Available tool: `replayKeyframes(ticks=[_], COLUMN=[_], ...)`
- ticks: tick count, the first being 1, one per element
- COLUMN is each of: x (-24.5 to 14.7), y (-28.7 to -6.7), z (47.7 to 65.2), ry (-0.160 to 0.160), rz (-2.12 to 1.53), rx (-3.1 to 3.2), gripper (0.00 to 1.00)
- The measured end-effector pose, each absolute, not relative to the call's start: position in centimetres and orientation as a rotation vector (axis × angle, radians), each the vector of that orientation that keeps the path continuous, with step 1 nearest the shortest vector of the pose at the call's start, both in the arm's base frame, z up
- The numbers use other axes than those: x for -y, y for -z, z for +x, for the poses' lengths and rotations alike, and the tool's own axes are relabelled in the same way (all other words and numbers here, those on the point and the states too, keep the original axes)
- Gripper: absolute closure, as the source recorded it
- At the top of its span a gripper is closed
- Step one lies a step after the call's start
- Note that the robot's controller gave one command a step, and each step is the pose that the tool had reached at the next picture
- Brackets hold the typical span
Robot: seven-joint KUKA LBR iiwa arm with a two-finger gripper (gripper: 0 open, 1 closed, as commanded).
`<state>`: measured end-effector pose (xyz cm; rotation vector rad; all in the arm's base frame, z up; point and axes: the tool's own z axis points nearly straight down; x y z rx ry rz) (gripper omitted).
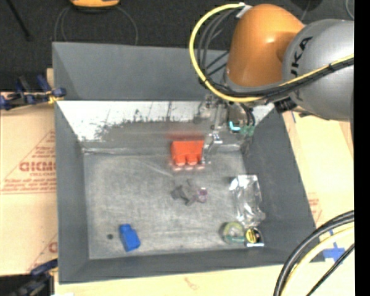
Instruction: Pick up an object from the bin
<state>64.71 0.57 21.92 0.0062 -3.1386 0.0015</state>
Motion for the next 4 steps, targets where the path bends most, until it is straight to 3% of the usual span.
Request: replayKeyframes(ticks=[1,2,3,4], x=[0.2,0.6,1.9,1.9], y=[-10.0,-9.1,-7.5,-7.8], z=[64.4,62.3,55.3,55.6], ry=[0.008,0.001,0.010,0.005], rz=[-0.472,-0.516,-0.789,-0.780], rx=[3.130,3.109,3.062,3.053], gripper=[0.00,0.00,0.00,0.00])
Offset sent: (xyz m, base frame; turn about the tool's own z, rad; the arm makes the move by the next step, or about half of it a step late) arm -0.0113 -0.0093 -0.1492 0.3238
